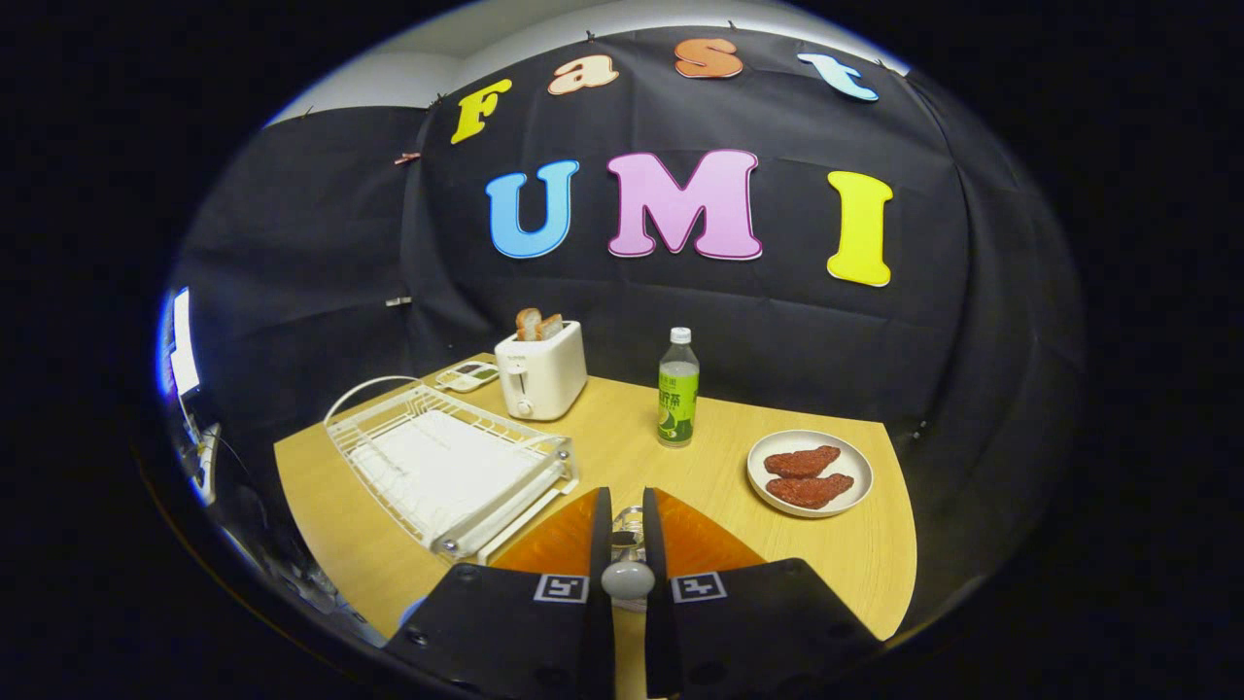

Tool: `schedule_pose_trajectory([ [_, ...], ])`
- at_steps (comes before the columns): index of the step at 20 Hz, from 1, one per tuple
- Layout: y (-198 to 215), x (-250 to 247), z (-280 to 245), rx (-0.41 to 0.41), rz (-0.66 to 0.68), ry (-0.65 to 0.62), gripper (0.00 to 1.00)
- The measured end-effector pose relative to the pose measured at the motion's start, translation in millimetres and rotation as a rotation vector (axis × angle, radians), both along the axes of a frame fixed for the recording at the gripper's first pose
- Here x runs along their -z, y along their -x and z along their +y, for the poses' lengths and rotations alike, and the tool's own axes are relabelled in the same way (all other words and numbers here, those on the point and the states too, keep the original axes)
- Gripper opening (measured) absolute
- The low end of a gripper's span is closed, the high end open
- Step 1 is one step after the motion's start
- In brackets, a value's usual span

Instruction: Take the plate from the dish rack, then take the spoon from the basket and place it into the plate.

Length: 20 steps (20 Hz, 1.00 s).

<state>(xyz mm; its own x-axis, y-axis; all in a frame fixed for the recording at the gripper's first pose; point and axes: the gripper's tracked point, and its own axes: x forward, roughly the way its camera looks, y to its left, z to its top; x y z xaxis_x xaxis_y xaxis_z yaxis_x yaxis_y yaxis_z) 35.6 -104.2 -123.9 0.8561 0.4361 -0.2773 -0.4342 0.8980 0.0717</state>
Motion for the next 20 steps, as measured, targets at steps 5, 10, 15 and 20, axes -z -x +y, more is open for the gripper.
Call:
schedule_pose_trajectory([
  [5,53.4,-24.9,21.1,-0.054,-0.003,-0.052,0.16],
  [10,90.2,0.2,57.0,-0.093,0.024,-0.067,0.16],
  [15,102.5,54.8,90.9,-0.139,0.111,-0.04,0.16],
  [20,94.7,102.7,98.2,-0.145,0.183,0.042,0.16],
])
